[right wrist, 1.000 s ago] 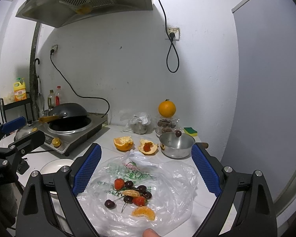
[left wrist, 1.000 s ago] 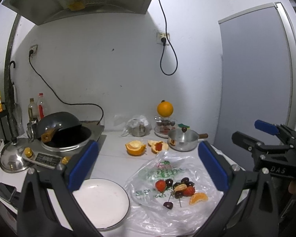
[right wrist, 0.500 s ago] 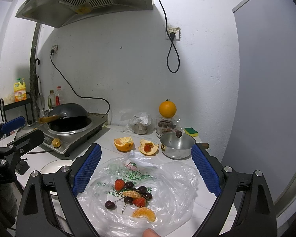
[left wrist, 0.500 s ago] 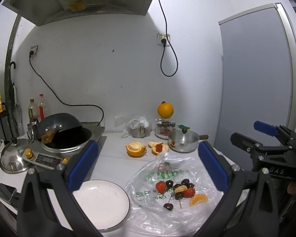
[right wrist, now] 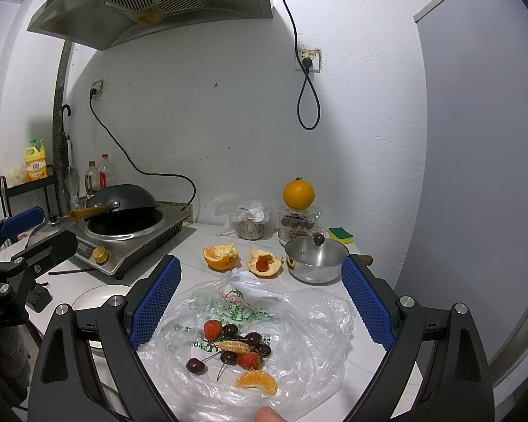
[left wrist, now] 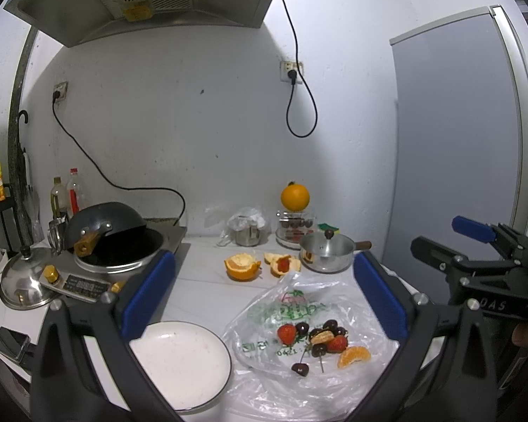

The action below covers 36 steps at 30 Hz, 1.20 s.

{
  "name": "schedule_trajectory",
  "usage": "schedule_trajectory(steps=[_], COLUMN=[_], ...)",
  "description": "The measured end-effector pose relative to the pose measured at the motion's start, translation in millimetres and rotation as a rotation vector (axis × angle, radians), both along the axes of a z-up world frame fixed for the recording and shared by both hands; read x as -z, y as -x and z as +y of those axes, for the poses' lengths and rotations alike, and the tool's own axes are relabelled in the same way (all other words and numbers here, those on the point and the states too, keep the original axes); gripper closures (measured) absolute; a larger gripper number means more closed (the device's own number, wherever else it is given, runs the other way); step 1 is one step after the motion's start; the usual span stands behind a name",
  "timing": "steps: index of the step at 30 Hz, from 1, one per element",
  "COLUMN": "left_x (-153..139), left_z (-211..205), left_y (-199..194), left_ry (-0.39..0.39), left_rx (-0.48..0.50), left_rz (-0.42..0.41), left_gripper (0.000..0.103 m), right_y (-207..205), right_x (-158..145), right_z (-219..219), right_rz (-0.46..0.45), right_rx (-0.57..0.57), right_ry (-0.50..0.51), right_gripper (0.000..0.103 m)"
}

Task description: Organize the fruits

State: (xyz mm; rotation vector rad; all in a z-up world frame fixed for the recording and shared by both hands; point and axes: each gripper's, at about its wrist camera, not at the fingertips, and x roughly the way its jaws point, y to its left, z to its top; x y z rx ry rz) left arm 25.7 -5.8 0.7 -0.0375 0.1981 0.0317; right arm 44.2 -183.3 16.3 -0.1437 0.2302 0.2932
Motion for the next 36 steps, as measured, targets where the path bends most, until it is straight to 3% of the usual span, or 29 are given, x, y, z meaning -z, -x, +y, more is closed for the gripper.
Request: schedule_trajectory(steps=[21, 36], left_x=[4, 50], left_z=[-7, -26], left_y=[-16, -59], left_ry=[-0.004, -0.043], left_rx=[0.004, 0.011], left_rz=[0.029, 0.177], left_gripper=[0.001, 0.001], right_y=[-7, -41], right_x=[4, 46], right_z=[0, -19], right_rz=[0.021, 0.174], right_rx=[-0.004, -0.012], right_ry=[0.001, 0.049], right_gripper=[0.008, 0.009])
